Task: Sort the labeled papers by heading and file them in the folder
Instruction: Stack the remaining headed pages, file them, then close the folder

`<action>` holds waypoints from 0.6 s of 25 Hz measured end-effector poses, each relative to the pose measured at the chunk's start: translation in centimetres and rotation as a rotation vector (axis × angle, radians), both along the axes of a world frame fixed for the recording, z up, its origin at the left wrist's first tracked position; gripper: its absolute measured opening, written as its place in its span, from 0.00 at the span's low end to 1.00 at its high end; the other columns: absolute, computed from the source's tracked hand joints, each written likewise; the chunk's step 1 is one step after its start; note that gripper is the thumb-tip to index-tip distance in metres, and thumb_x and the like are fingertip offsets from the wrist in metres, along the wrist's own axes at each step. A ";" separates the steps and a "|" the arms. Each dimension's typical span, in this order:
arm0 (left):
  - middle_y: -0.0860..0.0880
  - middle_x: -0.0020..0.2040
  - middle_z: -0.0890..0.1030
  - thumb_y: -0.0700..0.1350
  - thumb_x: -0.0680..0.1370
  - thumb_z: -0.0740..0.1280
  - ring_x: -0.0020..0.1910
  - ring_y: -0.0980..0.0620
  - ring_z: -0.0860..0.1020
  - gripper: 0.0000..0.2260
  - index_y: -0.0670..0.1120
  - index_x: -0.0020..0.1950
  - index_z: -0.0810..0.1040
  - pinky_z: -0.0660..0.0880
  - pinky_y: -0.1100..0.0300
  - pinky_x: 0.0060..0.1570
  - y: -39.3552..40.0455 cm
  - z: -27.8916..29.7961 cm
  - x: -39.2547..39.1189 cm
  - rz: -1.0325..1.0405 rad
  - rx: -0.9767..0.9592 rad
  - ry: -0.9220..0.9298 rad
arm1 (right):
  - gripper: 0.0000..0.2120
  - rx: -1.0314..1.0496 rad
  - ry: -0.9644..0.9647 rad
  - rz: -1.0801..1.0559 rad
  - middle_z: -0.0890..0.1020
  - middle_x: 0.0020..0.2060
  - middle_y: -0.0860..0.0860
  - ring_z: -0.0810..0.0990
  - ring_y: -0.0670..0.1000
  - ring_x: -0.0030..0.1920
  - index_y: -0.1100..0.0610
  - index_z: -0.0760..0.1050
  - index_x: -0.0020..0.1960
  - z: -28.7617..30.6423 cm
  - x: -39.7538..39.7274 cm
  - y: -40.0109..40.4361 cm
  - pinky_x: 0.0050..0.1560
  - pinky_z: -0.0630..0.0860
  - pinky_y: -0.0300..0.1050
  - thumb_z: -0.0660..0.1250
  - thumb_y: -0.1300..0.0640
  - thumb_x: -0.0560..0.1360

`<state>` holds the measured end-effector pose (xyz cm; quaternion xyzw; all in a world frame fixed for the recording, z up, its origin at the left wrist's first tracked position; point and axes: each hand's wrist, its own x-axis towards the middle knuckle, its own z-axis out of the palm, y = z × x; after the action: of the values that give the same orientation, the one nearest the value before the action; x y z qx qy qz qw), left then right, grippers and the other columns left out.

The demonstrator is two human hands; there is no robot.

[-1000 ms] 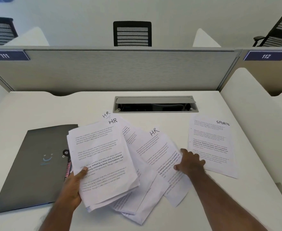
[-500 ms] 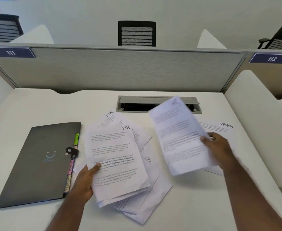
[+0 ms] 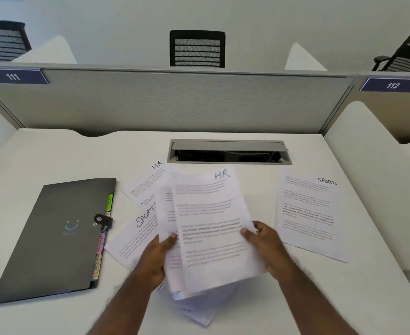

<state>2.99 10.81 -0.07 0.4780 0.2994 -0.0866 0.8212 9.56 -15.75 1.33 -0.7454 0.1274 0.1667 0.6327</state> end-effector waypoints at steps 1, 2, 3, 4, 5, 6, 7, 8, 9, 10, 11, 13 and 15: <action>0.40 0.55 0.85 0.39 0.77 0.69 0.51 0.41 0.85 0.12 0.44 0.61 0.81 0.83 0.46 0.46 -0.3 0.3 0.0 -0.024 0.009 -0.001 | 0.09 -0.067 0.007 0.019 0.87 0.47 0.52 0.85 0.52 0.46 0.56 0.81 0.54 -0.7 -0.5 0.6 0.51 0.82 0.50 0.72 0.58 0.74; 0.39 0.55 0.85 0.39 0.76 0.70 0.52 0.40 0.85 0.12 0.44 0.60 0.82 0.82 0.46 0.47 -0.4 0.4 0.0 -0.039 0.016 0.000 | 0.10 -0.130 0.007 0.046 0.86 0.48 0.51 0.85 0.52 0.47 0.53 0.80 0.53 -1.0 -0.9 1.1 0.52 0.81 0.51 0.72 0.54 0.73; 0.39 0.55 0.85 0.39 0.76 0.70 0.53 0.40 0.85 0.12 0.44 0.59 0.83 0.81 0.45 0.50 -0.5 0.5 0.0 -0.043 0.019 0.008 | 0.13 -0.197 -0.004 0.056 0.85 0.49 0.49 0.84 0.51 0.49 0.50 0.80 0.53 -1.2 -1.2 1.4 0.53 0.80 0.52 0.72 0.48 0.71; 0.39 0.55 0.85 0.38 0.77 0.69 0.54 0.39 0.84 0.12 0.45 0.59 0.83 0.81 0.44 0.52 -0.6 0.7 0.0 -0.047 0.022 0.016 | 0.16 -0.235 -0.007 0.066 0.84 0.51 0.48 0.82 0.50 0.51 0.48 0.78 0.54 -1.4 -1.3 1.6 0.54 0.79 0.51 0.71 0.44 0.69; 0.39 0.55 0.85 0.38 0.77 0.69 0.55 0.38 0.84 0.12 0.45 0.59 0.83 0.80 0.42 0.54 -0.7 0.8 0.0 -0.052 0.017 0.018 | 0.17 -0.233 -0.005 0.074 0.83 0.52 0.47 0.81 0.49 0.52 0.46 0.77 0.56 -1.5 -1.3 1.6 0.54 0.78 0.49 0.71 0.43 0.70; 0.38 0.55 0.85 0.37 0.77 0.68 0.56 0.37 0.83 0.12 0.45 0.59 0.83 0.79 0.41 0.55 -0.7 0.6 -0.1 -0.056 0.009 0.021 | 0.16 -0.158 0.011 0.066 0.82 0.53 0.46 0.81 0.48 0.52 0.46 0.75 0.58 -1.3 -1.4 1.6 0.52 0.78 0.46 0.71 0.46 0.72; 0.38 0.55 0.85 0.37 0.78 0.68 0.55 0.37 0.83 0.12 0.45 0.59 0.83 0.79 0.41 0.55 -0.8 0.6 -0.1 -0.057 0.008 0.025 | 0.16 -0.062 0.048 0.069 0.82 0.52 0.46 0.81 0.46 0.51 0.46 0.73 0.60 -1.1 -1.4 1.6 0.50 0.78 0.43 0.71 0.51 0.74; 0.38 0.56 0.85 0.39 0.79 0.67 0.55 0.38 0.84 0.11 0.45 0.60 0.83 0.80 0.41 0.55 -0.8 0.6 -0.1 -0.053 0.004 0.035 | 0.17 0.014 0.080 0.090 0.83 0.51 0.46 0.83 0.46 0.49 0.46 0.72 0.61 -1.0 -1.5 1.5 0.50 0.78 0.43 0.71 0.55 0.75; 0.38 0.57 0.85 0.42 0.80 0.66 0.55 0.38 0.84 0.11 0.45 0.61 0.82 0.79 0.41 0.55 -0.9 0.5 0.0 -0.038 -0.014 0.051 | 0.17 0.026 0.081 0.113 0.85 0.51 0.48 0.84 0.48 0.49 0.48 0.73 0.61 -1.2 -1.5 1.5 0.51 0.80 0.46 0.71 0.57 0.74; 0.38 0.58 0.84 0.47 0.82 0.63 0.56 0.37 0.83 0.13 0.45 0.63 0.81 0.78 0.39 0.57 -0.7 0.3 0.0 -0.013 -0.051 0.067 | 0.15 -0.002 0.056 0.124 0.85 0.51 0.49 0.85 0.49 0.49 0.49 0.75 0.59 -1.4 -1.5 1.4 0.53 0.81 0.49 0.71 0.59 0.74; 0.39 0.61 0.83 0.53 0.83 0.60 0.59 0.36 0.82 0.17 0.46 0.65 0.80 0.76 0.37 0.60 -0.4 0.1 0.0 0.006 -0.099 0.087 | 0.13 -0.031 0.019 0.129 0.86 0.50 0.49 0.85 0.49 0.48 0.50 0.77 0.56 -1.6 -1.4 1.4 0.54 0.81 0.50 0.72 0.60 0.73; 0.40 0.64 0.82 0.58 0.82 0.57 0.62 0.36 0.80 0.21 0.48 0.68 0.77 0.75 0.36 0.62 0.1 -0.1 0.0 -0.016 -0.177 0.086 | 0.10 -0.088 -0.031 0.107 0.86 0.48 0.49 0.85 0.49 0.47 0.51 0.79 0.52 -1.7 -1.5 1.7 0.51 0.81 0.48 0.72 0.61 0.73; 0.40 0.62 0.83 0.48 0.81 0.64 0.59 0.37 0.82 0.16 0.46 0.67 0.78 0.79 0.40 0.56 0.8 -0.4 -0.3 -0.069 -0.108 0.066 | 0.10 -0.078 -0.047 0.115 0.86 0.46 0.47 0.86 0.48 0.46 0.52 0.79 0.52 -1.5 -1.5 2.2 0.50 0.82 0.45 0.72 0.61 0.72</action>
<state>2.67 11.57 -0.42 0.4398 0.3043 -0.1465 0.8321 8.07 -13.53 -0.17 -0.7792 0.0760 0.1804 0.5954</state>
